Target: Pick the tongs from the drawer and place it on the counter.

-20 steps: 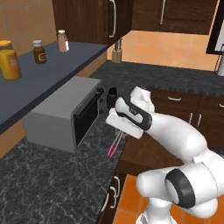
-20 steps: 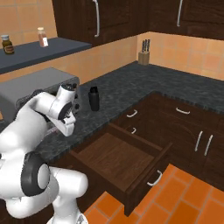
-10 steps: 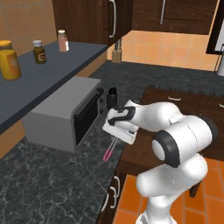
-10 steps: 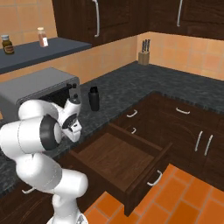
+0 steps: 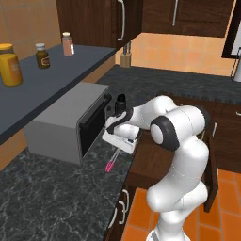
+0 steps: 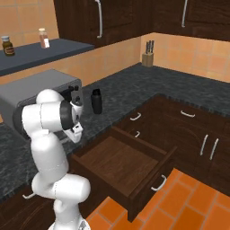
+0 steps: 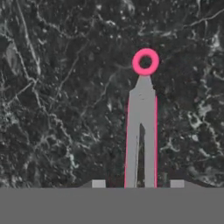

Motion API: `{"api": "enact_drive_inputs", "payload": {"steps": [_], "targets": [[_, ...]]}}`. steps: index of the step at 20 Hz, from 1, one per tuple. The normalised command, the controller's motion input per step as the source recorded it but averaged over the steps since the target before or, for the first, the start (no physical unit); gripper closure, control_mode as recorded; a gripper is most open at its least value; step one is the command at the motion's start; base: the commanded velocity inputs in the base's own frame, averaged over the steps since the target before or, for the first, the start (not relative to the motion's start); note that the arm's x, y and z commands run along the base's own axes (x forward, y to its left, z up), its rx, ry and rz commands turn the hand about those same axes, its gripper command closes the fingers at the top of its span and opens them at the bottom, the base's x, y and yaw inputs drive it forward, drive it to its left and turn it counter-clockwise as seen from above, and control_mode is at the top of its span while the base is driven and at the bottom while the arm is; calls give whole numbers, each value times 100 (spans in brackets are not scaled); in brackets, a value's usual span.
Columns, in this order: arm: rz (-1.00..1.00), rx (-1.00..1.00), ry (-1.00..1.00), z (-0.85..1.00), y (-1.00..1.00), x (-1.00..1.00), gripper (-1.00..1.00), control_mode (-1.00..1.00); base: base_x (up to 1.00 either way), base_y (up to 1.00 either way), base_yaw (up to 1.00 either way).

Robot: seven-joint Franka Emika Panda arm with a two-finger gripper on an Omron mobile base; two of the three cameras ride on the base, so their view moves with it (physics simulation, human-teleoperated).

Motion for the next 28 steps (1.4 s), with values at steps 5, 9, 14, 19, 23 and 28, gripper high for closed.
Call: {"api": "enact_drive_inputs", "payload": {"steps": [5, 9, 14, 19, 23, 28], "targets": [[0, 0, -2, -5, -1, 5, -100, -100, 0, 0, 0], [0, 4, -14, 65, -28, -47, -100, -100, 0, 0, 0], [-1, 14, -1, 94, -92, -100, -100, -100, 0, 0, 0], [1, 6, -6, 98, -100, -100, -100, -100, 0, 0, 0], [12, 2, -15, 88, -100, -100, -100, -100, 0, 0, 0], [13, 0, -25, 58, -51, -100, -100, -100, 0, 0, 0]]}}
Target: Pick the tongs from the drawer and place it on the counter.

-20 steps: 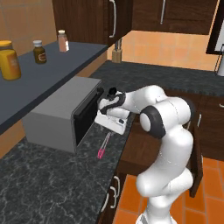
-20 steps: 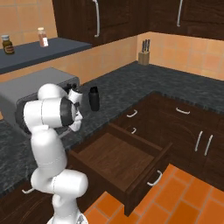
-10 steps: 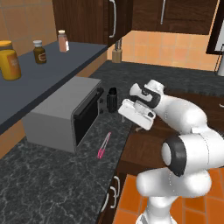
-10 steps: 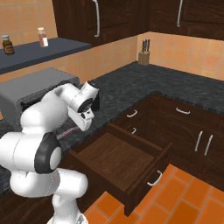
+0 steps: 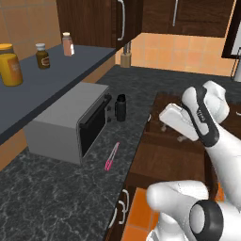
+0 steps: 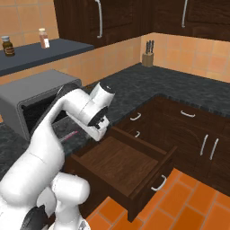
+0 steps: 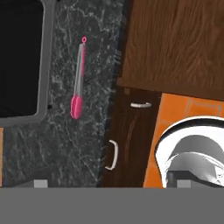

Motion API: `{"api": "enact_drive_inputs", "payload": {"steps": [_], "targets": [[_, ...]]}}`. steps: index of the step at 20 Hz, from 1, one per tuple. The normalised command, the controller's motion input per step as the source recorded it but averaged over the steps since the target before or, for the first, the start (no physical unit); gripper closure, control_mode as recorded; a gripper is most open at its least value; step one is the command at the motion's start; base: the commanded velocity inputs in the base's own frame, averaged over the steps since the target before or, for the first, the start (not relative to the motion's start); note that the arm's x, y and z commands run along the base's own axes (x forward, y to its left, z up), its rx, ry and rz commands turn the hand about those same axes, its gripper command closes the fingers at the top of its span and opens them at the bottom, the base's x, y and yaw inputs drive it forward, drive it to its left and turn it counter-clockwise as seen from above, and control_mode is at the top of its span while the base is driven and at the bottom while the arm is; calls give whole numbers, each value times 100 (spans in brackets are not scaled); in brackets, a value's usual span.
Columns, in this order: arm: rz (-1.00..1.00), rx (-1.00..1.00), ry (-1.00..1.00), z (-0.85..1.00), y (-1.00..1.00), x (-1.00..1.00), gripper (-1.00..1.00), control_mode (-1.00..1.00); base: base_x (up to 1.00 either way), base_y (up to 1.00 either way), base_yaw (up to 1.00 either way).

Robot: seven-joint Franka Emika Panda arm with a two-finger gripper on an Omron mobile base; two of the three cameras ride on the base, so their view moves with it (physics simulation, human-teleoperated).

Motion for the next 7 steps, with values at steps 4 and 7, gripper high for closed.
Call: {"api": "enact_drive_inputs", "payload": {"steps": [4, 7], "targets": [[2, -7, -89, -1, 5, -60, -100, -100, 0, 0, 0], [0, -7, -100, -23, 3, 87, -100, -100, 0, 0, 0]]}}
